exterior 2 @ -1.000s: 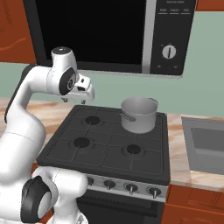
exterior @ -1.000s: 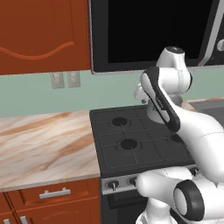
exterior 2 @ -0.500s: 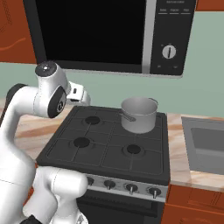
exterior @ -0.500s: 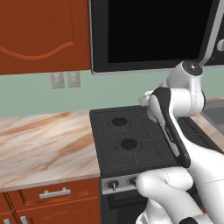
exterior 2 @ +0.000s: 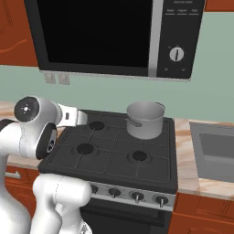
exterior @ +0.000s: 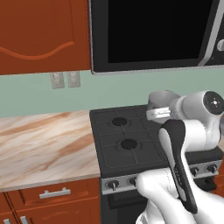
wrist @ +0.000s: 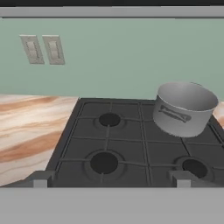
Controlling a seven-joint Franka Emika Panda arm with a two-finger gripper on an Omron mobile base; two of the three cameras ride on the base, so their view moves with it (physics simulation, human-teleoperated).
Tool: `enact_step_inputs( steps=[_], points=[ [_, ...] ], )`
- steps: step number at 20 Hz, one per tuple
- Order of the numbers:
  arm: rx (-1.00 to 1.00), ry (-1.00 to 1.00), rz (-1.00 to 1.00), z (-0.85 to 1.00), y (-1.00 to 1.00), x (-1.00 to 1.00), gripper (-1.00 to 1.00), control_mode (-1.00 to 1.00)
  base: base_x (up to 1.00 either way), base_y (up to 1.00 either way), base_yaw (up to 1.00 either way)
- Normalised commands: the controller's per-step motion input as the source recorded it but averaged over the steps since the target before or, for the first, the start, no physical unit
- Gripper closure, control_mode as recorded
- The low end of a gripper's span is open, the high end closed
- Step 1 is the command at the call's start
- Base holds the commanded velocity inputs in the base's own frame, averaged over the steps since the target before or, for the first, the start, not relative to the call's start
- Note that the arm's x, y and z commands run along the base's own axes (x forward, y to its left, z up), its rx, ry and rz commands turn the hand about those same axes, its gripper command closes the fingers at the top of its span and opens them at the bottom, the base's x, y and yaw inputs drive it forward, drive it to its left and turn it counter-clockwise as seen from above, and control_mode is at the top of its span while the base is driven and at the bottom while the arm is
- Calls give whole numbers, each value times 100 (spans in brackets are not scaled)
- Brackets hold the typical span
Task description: Pick the kettle from the counter and place it on a stove burner. Then turn the burner on.
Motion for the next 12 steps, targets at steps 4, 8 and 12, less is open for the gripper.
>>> enact_step_inputs(
  steps=[4,8,12],
  points=[
    [0,0,0,0,0,-24,-100,-100,0,0,0],
    [0,-2,0,0,-6,-85,-100,-100,0,0,0],
    [0,-1,-2,0,-22,-73,-100,-100,0,0,0]
  ],
)
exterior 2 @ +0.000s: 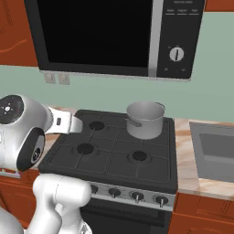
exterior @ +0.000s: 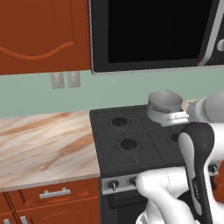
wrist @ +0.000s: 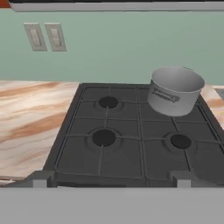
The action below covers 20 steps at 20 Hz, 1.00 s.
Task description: Pick the kettle from the counter and place it on a stove burner. Then turn the burner on.
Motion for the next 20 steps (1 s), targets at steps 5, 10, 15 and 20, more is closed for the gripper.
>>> enact_step_inputs(
  steps=[5,10,15,20],
  points=[
    [0,0,-9,0,-37,-19,-100,-100,0,0,0],
    [0,-8,-2,0,-2,7,-100,-100,0,0,0],
    [0,-23,-6,0,0,19,-100,-100,0,0,0],
    [0,-2,-1,0,0,7,-100,-100,0,0,0]
  ],
)
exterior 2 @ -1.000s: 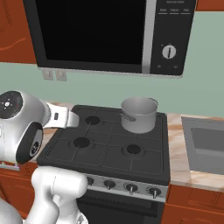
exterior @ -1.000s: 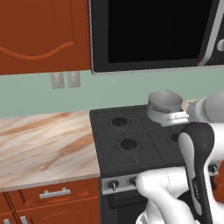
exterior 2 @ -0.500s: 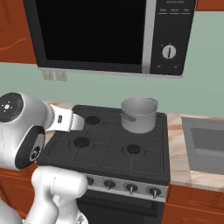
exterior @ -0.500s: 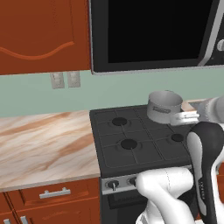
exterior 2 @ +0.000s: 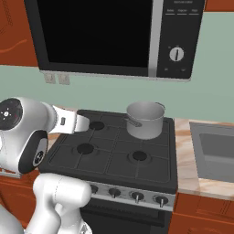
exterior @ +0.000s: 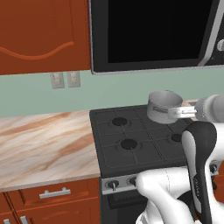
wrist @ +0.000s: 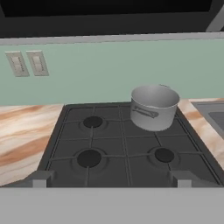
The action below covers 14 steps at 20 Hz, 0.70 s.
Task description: Pick the kettle from the counter and place it on a stove burner. Then turn the burner on.
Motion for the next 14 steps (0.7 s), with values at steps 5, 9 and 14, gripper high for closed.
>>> enact_step_inputs(
  steps=[5,9,14],
  points=[
    [0,0,0,0,0,0,-100,-100,0,0,0],
    [0,0,0,0,0,0,-100,-100,0,0,0],
    [0,2,0,-3,0,-7,-100,-100,0,0,0]
  ],
)
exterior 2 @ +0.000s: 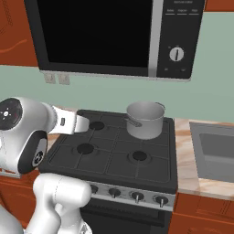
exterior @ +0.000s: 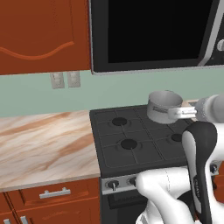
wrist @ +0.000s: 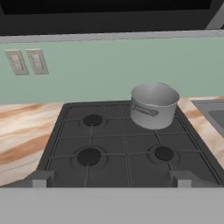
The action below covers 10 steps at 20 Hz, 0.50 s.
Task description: Pick the kettle from the counter and place it on a stove burner. Then turn the burner on.
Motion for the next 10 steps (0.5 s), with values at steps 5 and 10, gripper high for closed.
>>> enact_step_inputs(
  steps=[5,10],
  points=[
    [-1,3,0,-6,-2,-8,-100,100,-21,-23,0],
    [0,0,0,0,0,0,-100,100,0,-54,0]
  ],
)
